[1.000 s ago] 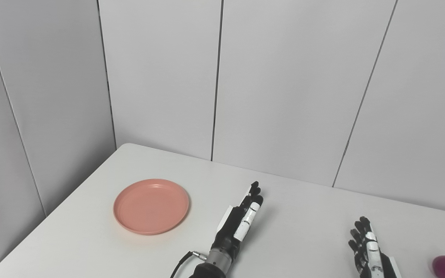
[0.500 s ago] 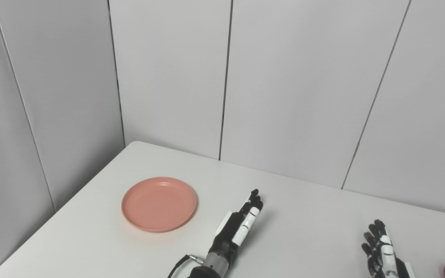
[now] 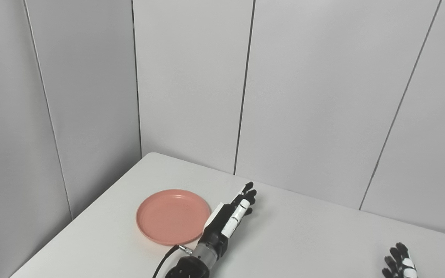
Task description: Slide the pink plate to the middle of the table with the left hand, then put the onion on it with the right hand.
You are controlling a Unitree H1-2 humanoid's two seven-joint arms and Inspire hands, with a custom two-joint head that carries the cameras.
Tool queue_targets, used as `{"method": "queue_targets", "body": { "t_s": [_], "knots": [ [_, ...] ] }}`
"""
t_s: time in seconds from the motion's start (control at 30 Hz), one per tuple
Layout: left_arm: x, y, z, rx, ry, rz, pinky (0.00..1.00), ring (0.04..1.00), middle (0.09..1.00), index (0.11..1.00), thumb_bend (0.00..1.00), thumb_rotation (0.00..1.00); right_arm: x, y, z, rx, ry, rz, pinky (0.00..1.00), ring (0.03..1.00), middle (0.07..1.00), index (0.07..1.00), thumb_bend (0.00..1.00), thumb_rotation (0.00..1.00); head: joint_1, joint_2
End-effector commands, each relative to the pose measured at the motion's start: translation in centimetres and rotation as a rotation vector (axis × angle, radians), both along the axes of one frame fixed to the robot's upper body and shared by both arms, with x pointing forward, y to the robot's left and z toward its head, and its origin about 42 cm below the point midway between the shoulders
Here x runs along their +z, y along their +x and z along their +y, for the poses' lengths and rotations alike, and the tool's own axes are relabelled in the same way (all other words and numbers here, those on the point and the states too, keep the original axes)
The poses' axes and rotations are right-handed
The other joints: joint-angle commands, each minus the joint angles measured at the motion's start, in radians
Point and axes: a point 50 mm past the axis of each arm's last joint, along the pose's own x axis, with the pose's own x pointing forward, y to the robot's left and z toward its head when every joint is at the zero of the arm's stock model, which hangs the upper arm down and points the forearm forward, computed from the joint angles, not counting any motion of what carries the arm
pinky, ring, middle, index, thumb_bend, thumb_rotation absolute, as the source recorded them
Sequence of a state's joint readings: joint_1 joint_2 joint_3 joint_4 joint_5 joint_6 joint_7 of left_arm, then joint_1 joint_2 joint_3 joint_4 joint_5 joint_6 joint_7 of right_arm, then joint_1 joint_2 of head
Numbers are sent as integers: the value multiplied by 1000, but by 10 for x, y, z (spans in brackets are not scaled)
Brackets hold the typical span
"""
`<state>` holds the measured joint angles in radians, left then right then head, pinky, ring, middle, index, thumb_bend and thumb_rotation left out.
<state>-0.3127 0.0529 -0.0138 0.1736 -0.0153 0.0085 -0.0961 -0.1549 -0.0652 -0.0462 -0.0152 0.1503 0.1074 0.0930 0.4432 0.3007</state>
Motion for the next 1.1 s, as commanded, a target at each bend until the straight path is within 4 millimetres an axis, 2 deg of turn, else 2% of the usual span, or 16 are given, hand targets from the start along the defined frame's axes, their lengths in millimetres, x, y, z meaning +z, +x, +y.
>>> {"method": "queue_targets", "body": {
  "t_s": [0.0, 0.43, 0.6, 0.73, 1.07],
  "knots": [
    [35, 13, 7, 7, 3, -110, 935, 959, 972, 959, 670, 1000, 21, 6, 2, 7, 3, -71, 1000, 1000, 1000, 1000, 194, 1000, -1, 1],
    [63, 18, 72, 101, 61, -148, 962, 962, 965, 960, 648, 1000, 27, 6, 2, 24, 5, -88, 1000, 1000, 1000, 1000, 199, 1000, 14, 5],
    [64, 17, 97, 140, 75, -134, 979, 966, 969, 963, 640, 1000, 28, 6, 2, 23, 0, -85, 1000, 1000, 1000, 1000, 207, 1000, 15, 2],
    [64, 16, 117, 199, 77, -152, 941, 944, 949, 943, 610, 1000, 29, 6, 1, 24, 4, -88, 1000, 1000, 1000, 1000, 209, 1000, 17, 4],
    [62, 7, 162, 300, 89, -149, 957, 941, 941, 937, 648, 1000, 25, 6, 0, 23, 6, -78, 1000, 1000, 1000, 1000, 249, 1000, 23, 7]
  ]
}}
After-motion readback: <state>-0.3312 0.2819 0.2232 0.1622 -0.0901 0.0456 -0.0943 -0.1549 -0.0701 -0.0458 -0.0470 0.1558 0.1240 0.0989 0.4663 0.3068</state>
